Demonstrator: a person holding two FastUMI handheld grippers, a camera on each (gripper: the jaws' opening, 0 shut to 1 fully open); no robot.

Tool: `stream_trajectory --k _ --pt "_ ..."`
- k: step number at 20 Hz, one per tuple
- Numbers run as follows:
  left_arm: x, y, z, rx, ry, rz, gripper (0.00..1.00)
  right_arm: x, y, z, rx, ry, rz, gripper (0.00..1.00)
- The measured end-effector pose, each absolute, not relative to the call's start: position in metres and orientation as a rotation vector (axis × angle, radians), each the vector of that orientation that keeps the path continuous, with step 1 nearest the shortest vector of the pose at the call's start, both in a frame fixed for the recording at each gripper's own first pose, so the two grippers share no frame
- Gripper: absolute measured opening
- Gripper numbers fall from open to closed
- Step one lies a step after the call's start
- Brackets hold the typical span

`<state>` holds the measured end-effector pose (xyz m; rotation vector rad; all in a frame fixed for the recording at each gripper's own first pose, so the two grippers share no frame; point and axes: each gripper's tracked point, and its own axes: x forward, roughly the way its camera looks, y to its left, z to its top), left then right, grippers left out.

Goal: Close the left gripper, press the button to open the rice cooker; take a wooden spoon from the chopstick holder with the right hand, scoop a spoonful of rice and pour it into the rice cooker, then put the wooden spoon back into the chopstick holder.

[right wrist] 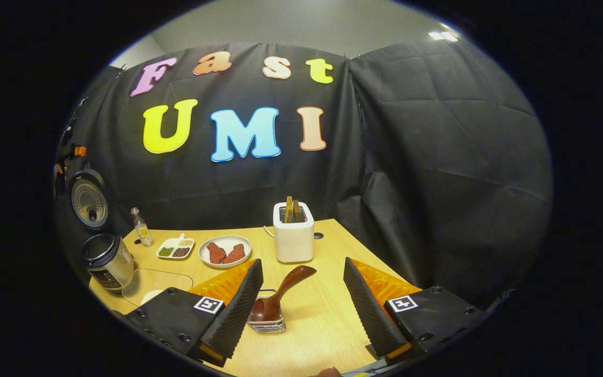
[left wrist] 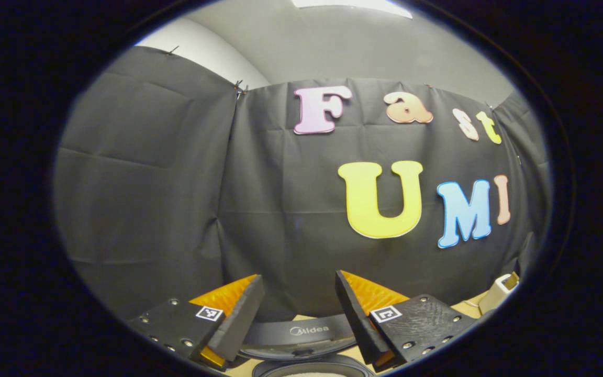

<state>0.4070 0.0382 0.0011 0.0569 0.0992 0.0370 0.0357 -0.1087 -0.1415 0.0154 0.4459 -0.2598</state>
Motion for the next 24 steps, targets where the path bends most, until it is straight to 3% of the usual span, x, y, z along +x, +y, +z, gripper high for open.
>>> stream_trajectory --k 1,2,13,14,15,16,19,20,21,23,24 --pt "0.412 0.039 -0.007 0.057 0.113 0.046 0.86 0.036 -0.105 -0.141 0.009 0.447 -0.257 0.98" --pt "0.419 0.041 -0.014 0.058 0.128 0.052 0.80 0.036 -0.103 -0.142 0.002 0.449 -0.253 0.98" --pt "0.431 0.052 -0.070 0.019 0.249 0.097 0.84 0.048 -0.096 -0.147 -0.013 0.461 -0.207 0.98" --pt "0.425 0.051 -0.071 0.016 0.256 0.091 0.96 0.048 -0.097 -0.147 -0.009 0.457 -0.204 0.98" --pt "0.420 0.050 -0.070 0.015 0.248 0.088 0.96 0.048 -0.098 -0.147 -0.006 0.455 -0.200 0.98" --pt "0.413 0.048 -0.072 0.017 0.246 0.085 0.84 0.048 -0.099 -0.148 -0.003 0.457 -0.195 0.98" --pt "0.389 0.042 -0.074 0.020 0.243 0.078 0.85 0.048 -0.105 -0.153 0.003 0.467 -0.181 0.98" --pt "0.382 0.040 -0.076 0.016 0.246 0.075 0.91 0.047 -0.106 -0.154 0.008 0.469 -0.178 0.98" --pt "0.374 0.038 -0.079 0.015 0.255 0.073 0.85 0.046 -0.108 -0.154 0.014 0.470 -0.174 0.98" --pt "0.356 0.033 -0.085 0.016 0.262 0.070 0.90 0.047 -0.112 -0.155 0.025 0.469 -0.169 0.98" --pt "0.349 0.030 -0.088 0.020 0.262 0.067 0.88 0.047 -0.114 -0.156 0.029 0.469 -0.166 0.98"
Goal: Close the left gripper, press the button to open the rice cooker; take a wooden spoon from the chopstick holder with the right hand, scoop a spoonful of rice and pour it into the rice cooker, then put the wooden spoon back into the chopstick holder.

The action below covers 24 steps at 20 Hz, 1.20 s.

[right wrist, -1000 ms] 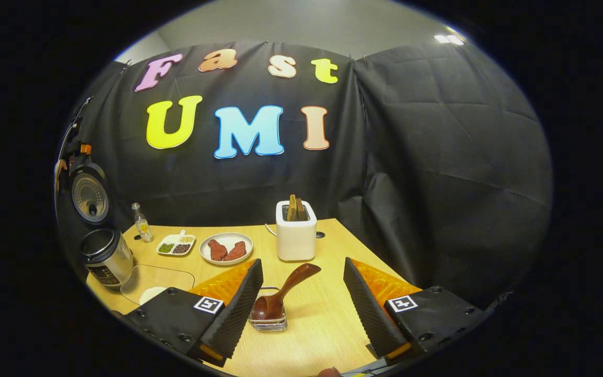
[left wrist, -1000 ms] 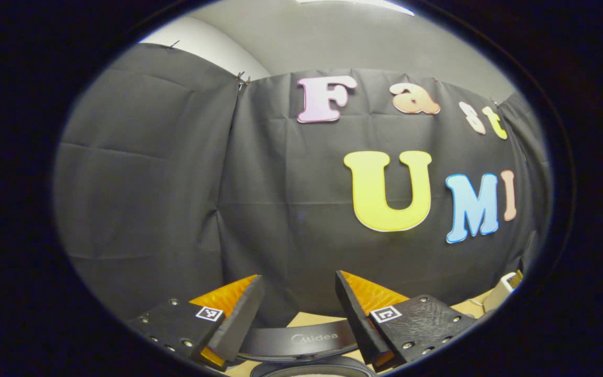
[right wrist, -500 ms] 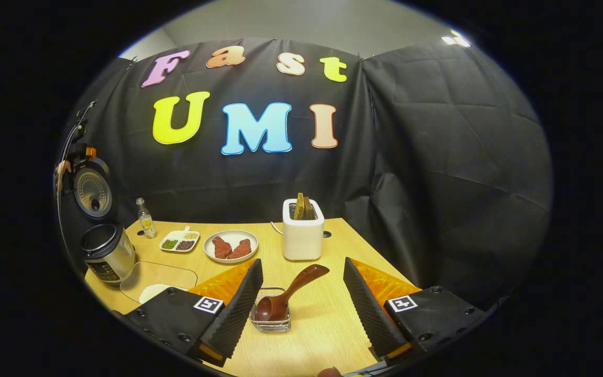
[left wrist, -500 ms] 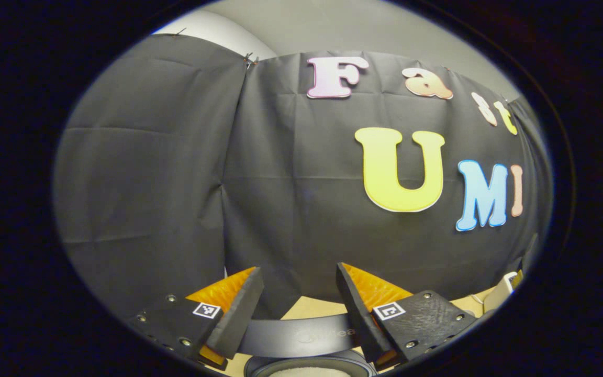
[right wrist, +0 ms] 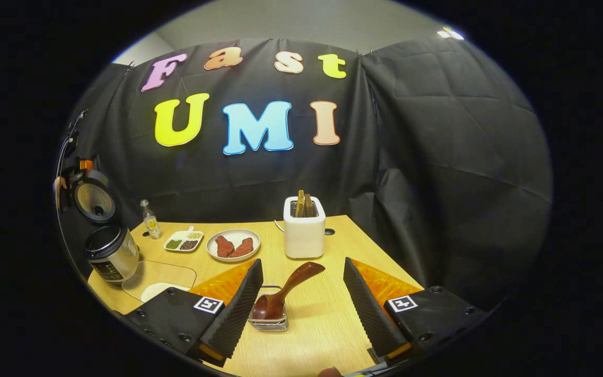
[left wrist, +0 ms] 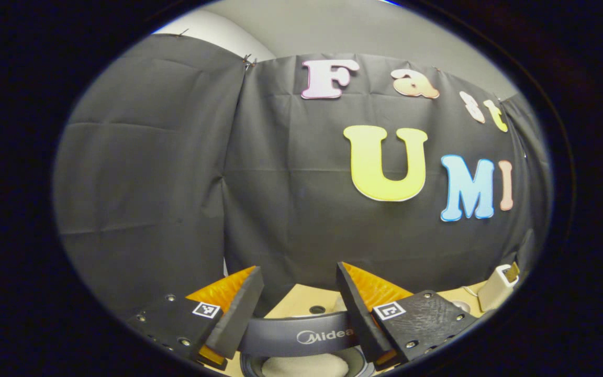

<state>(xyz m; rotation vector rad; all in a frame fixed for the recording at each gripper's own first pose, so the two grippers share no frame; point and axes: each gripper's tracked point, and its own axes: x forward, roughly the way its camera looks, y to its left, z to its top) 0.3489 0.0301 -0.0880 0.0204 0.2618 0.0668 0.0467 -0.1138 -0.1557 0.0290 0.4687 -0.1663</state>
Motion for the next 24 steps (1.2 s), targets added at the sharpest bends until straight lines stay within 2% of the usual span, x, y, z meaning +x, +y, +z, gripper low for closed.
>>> stream_trajectory --k 1,13,14,15,16,19,23,24 --pt "0.341 0.027 -0.091 0.023 0.262 0.064 0.90 0.046 -0.115 -0.156 0.032 0.471 -0.162 0.98" --pt "0.250 0.010 -0.175 0.028 0.379 0.051 0.90 0.039 -0.120 -0.163 0.024 0.482 -0.109 0.98" --pt "0.243 0.010 -0.188 0.029 0.404 0.052 0.85 0.039 -0.119 -0.165 0.025 0.485 -0.107 0.98" --pt "0.236 0.011 -0.203 0.033 0.430 0.055 0.89 0.038 -0.119 -0.166 0.025 0.489 -0.106 0.98" --pt "0.229 0.011 -0.216 0.034 0.447 0.056 0.85 0.037 -0.121 -0.167 0.024 0.492 -0.106 0.98" --pt "0.219 0.008 -0.232 0.061 0.427 0.049 0.87 0.034 -0.124 -0.169 0.015 0.495 -0.109 0.98" --pt "0.203 0.007 -0.260 0.067 0.459 0.053 0.85 0.032 -0.129 -0.171 0.002 0.505 -0.117 0.98" --pt "0.204 0.006 -0.253 0.081 0.403 0.050 0.90 0.031 -0.128 -0.173 0.002 0.510 -0.117 0.98"
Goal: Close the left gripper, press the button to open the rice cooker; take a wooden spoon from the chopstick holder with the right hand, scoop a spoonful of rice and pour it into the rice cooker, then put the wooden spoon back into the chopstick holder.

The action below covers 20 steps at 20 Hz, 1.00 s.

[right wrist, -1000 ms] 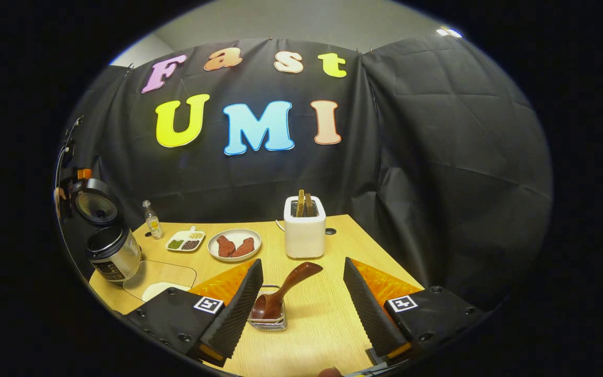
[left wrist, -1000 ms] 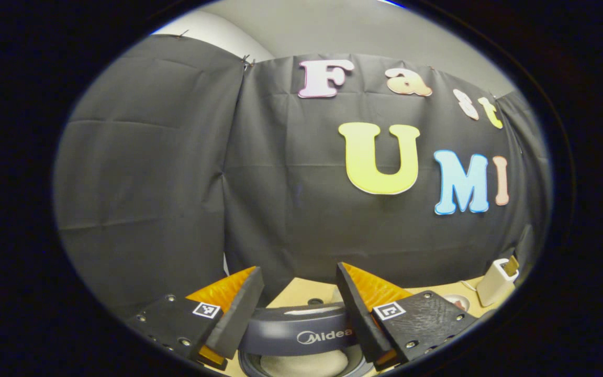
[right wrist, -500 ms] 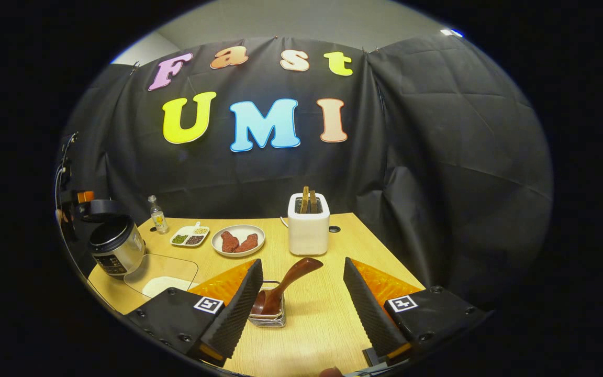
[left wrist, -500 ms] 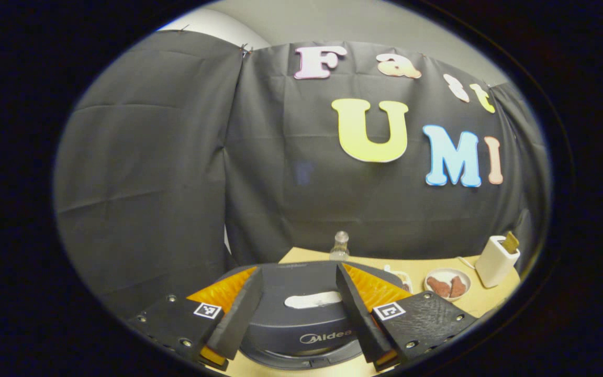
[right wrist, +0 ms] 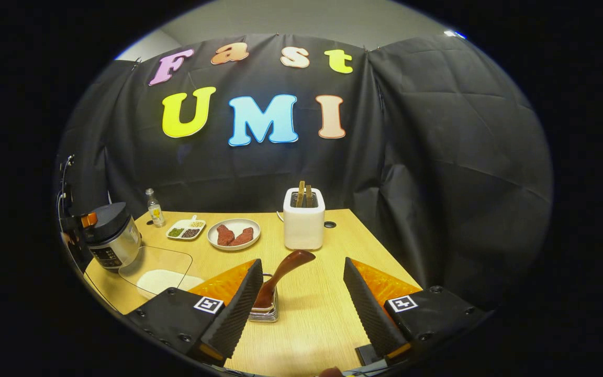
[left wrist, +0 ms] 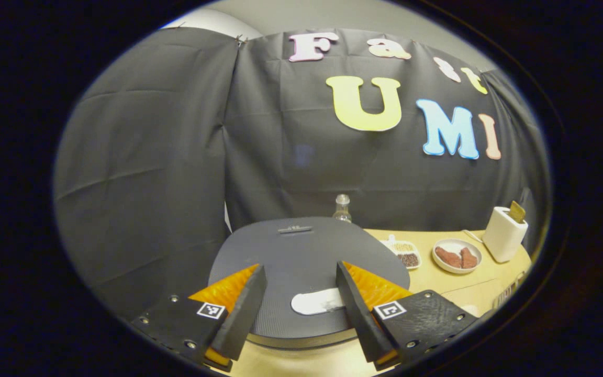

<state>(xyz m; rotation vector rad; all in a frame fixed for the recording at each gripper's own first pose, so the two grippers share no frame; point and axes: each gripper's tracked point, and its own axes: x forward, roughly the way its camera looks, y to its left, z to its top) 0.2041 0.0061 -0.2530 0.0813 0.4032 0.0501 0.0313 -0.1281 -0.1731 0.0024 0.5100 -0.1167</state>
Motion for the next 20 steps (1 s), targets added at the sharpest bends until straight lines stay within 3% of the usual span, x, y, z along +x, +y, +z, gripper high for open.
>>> stream_trajectory --k 6,12,20 --pt "0.197 0.007 -0.251 0.082 0.260 0.048 0.86 0.031 -0.125 -0.181 -0.032 0.539 -0.112 0.98" --pt "0.193 0.010 -0.260 0.094 0.299 0.046 0.91 0.037 -0.122 -0.183 -0.063 0.557 -0.105 0.99" --pt "0.195 0.012 -0.256 0.096 0.304 0.044 0.89 0.046 -0.111 -0.176 -0.049 0.536 -0.080 0.99"
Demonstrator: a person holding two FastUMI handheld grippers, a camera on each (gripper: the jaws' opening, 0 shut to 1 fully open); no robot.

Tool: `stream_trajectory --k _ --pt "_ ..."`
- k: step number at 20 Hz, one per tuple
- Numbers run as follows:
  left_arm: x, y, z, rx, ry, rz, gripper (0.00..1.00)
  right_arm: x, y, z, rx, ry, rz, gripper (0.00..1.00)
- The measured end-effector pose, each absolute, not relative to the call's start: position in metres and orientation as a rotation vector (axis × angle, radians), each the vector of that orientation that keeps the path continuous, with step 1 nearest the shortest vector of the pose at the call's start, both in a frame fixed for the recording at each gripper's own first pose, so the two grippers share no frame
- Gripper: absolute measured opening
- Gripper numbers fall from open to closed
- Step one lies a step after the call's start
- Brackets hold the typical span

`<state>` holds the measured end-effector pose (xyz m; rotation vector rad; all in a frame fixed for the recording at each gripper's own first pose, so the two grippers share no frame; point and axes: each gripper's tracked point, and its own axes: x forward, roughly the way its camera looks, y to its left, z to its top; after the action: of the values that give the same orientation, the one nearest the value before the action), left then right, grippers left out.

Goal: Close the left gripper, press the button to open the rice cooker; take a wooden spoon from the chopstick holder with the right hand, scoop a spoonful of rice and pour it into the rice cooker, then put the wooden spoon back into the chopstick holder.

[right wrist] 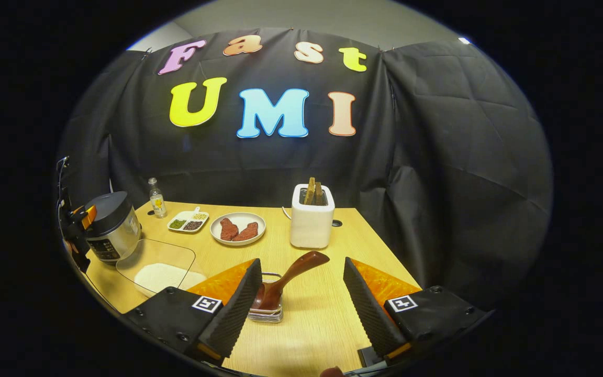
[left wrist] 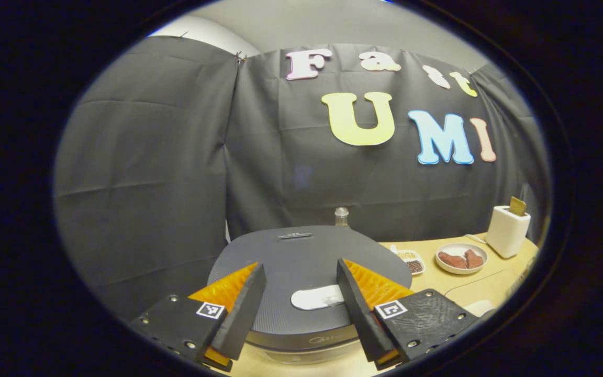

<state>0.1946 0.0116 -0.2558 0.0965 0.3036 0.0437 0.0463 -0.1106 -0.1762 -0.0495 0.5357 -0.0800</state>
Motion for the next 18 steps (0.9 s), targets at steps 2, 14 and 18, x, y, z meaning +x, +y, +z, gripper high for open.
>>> stream_trajectory --k 2,14,18 --pt "0.196 0.012 -0.254 0.107 0.319 0.039 0.87 0.045 -0.109 -0.174 -0.047 0.534 -0.072 0.99" --pt "0.107 -0.059 -0.050 0.159 0.075 -0.055 0.85 0.032 -0.127 -0.142 0.034 0.437 0.037 0.99" --pt "0.044 -0.083 -0.008 0.199 0.053 -0.060 0.86 0.026 -0.132 -0.136 0.068 0.430 0.079 0.99"
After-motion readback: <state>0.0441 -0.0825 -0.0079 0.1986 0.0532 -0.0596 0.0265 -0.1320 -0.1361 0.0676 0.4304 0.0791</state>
